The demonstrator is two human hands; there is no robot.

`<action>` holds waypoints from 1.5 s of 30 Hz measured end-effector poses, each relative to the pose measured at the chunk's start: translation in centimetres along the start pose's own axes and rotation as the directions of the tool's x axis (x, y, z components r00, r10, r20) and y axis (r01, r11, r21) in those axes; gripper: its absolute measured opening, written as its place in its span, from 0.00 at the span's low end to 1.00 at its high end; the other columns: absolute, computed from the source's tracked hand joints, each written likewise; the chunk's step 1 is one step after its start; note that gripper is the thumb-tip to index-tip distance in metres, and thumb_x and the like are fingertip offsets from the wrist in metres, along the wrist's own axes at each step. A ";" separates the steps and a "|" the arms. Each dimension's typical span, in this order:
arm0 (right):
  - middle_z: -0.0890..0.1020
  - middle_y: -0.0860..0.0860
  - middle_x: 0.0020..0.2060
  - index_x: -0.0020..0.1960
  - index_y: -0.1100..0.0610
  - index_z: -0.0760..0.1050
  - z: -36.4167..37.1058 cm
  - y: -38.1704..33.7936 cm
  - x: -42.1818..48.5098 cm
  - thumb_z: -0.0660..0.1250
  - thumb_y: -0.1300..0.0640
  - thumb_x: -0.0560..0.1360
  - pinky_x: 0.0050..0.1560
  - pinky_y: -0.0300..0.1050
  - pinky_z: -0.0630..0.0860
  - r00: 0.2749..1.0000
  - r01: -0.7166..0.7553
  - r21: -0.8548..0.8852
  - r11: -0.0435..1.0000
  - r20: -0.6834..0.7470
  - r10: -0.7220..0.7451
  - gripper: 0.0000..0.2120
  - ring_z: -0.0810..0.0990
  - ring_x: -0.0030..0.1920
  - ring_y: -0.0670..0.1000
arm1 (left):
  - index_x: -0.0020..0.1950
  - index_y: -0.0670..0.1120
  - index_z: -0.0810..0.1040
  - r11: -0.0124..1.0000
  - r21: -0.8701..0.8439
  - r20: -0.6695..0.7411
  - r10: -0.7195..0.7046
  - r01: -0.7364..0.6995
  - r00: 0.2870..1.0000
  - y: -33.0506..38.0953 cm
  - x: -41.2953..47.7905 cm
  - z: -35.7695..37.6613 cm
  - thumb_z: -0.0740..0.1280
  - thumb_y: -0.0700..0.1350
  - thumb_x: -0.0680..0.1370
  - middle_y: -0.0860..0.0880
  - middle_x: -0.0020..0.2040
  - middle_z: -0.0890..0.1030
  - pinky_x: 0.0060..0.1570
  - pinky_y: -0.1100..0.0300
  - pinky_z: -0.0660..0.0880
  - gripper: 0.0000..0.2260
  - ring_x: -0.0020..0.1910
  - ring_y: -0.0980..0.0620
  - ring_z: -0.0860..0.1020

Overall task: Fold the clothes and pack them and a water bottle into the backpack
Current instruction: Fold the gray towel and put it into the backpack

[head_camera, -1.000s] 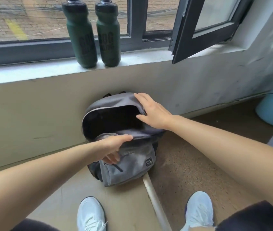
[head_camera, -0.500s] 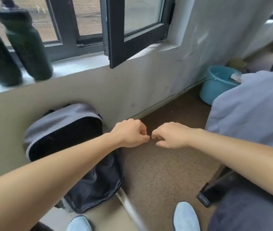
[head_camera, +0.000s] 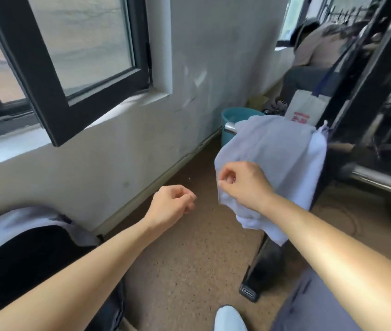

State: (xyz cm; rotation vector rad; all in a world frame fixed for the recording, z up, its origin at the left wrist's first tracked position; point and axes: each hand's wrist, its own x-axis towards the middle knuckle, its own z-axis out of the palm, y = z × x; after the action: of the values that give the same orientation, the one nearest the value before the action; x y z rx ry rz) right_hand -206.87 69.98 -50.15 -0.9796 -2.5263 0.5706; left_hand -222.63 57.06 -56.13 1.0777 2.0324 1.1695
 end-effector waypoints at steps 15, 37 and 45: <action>0.77 0.52 0.56 0.59 0.54 0.72 -6.7 7.3 -2.3 0.69 0.67 0.75 0.48 0.45 0.73 0.748 -0.213 0.429 0.878 -0.507 0.429 0.17 0.79 0.56 0.54 | 0.61 0.50 0.72 0.989 -0.120 -0.096 0.077 -0.088 0.992 13.6 4.4 12.0 0.79 0.55 0.72 0.50 0.58 0.78 0.59 0.50 0.78 0.24 0.57 0.50 0.79; 0.63 0.61 0.66 0.80 0.44 0.53 -3.8 5.9 -0.5 0.73 0.44 0.72 0.64 0.59 0.65 0.780 -0.414 0.073 0.907 -0.485 0.395 0.43 0.65 0.66 0.65 | 0.52 0.46 0.66 0.938 -0.198 -0.765 0.034 -0.285 0.644 16.1 2.9 -4.7 0.58 0.49 0.85 0.51 0.46 0.71 0.53 0.56 0.70 0.07 0.46 0.52 0.71; 0.66 0.61 0.64 0.78 0.45 0.56 -3.1 4.7 0.1 0.71 0.44 0.72 0.61 0.58 0.63 0.722 -0.465 0.087 0.881 -0.539 0.434 0.39 0.66 0.64 0.65 | 0.41 0.49 0.69 0.972 -0.057 -0.802 0.093 -0.230 0.590 9.5 -2.9 -10.5 0.60 0.46 0.84 0.53 0.38 0.69 0.37 0.63 0.65 0.11 0.38 0.56 0.68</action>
State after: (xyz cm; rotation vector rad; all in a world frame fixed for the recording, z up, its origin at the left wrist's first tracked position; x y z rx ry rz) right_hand -202.84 73.96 -49.82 -1.5464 -1.7993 0.2822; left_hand -225.70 52.89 -42.63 0.7066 2.4322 2.1758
